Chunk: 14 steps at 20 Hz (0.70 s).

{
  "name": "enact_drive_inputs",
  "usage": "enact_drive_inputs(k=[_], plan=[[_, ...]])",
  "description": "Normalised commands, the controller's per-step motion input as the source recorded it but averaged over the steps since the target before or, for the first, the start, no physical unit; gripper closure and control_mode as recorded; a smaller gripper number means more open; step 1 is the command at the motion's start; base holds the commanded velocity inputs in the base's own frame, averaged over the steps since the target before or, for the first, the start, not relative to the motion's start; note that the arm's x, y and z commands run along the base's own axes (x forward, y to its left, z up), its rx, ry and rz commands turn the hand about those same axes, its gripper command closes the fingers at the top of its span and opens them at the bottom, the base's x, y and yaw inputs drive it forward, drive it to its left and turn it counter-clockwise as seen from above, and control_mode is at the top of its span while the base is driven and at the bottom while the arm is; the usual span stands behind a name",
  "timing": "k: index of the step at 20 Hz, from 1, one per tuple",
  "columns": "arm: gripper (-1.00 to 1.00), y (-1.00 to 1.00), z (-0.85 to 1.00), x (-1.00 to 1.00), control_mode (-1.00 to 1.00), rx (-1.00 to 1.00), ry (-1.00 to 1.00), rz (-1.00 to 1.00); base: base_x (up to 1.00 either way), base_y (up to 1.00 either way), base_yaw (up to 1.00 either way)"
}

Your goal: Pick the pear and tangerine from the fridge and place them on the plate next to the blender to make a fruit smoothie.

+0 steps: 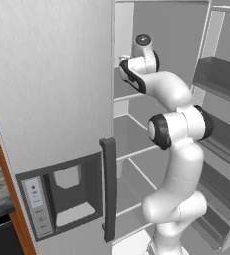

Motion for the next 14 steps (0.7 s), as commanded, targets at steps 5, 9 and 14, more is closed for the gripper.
enact_drive_inputs(k=[5, 9, 14], plan=[[-1.00, -0.01, -0.08, 0.47, -1.00, 0.01, 0.00, -0.01, 0.00, 0.00, 0.00], [1.00, -0.32, -0.42, 0.02, -1.00, 0.00, 0.00, 0.00, 0.00, 0.00, 0.00], [1.00, -0.15, -0.13, 0.06, -1.00, 0.00, 0.00, 0.00, 0.00, 0.00, 0.00]])
